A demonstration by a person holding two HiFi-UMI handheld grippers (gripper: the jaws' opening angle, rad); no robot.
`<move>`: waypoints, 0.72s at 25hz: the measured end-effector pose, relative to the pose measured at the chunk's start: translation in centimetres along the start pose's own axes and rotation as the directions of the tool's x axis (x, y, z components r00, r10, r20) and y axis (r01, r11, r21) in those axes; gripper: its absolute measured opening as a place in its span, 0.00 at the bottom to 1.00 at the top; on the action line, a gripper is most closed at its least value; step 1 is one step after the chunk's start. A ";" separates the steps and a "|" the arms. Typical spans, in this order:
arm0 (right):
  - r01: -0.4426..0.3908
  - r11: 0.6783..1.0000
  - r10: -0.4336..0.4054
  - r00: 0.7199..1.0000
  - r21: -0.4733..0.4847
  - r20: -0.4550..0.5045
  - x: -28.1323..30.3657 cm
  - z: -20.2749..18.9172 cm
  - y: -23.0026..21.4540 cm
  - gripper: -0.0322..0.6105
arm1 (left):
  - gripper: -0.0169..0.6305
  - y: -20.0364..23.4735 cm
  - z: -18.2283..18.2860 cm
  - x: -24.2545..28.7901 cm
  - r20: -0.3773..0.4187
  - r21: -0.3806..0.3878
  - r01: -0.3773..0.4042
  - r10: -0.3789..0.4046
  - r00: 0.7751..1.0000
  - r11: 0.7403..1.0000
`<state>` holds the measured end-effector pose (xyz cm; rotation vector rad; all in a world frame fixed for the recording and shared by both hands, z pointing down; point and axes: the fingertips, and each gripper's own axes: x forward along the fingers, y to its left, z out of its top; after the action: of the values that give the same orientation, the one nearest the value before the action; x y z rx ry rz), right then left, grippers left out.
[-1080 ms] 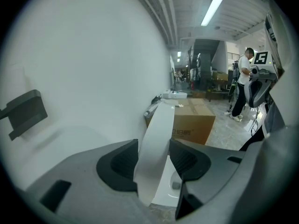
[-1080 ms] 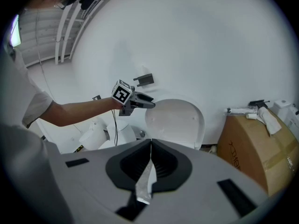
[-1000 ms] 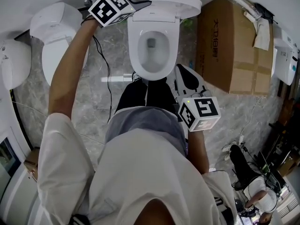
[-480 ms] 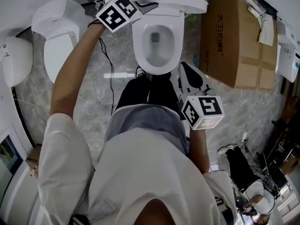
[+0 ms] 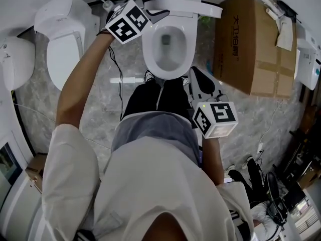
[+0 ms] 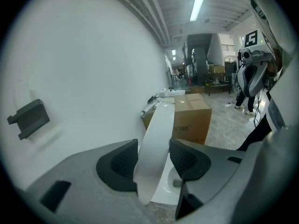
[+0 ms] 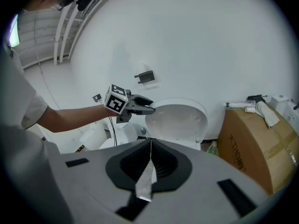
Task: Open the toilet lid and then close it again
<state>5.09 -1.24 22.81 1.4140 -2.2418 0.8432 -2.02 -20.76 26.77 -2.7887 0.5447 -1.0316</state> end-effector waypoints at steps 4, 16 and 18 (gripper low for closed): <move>0.003 1.000 -0.003 1.000 -0.002 -0.005 0.0 0.0 -0.9 0.07 | 0.35 -1.1 0.1 0.0 0.021 0.032 -0.009 0.008 1.000 0.999; 0.031 0.999 -0.031 0.999 0.013 -0.025 -0.5 -0.6 -2.6 0.07 | 0.35 -3.4 -0.8 -0.2 0.007 0.082 -0.019 0.019 1.000 0.996; 0.036 0.999 -0.036 0.999 0.012 -0.029 -0.5 -0.6 -2.9 0.07 | 0.35 -3.9 -0.9 -0.3 0.006 0.088 -0.019 0.018 1.000 0.996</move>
<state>7.90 -1.40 23.80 1.4339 -2.1867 0.8621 -1.72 -17.06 28.18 -2.7034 0.5105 -1.0192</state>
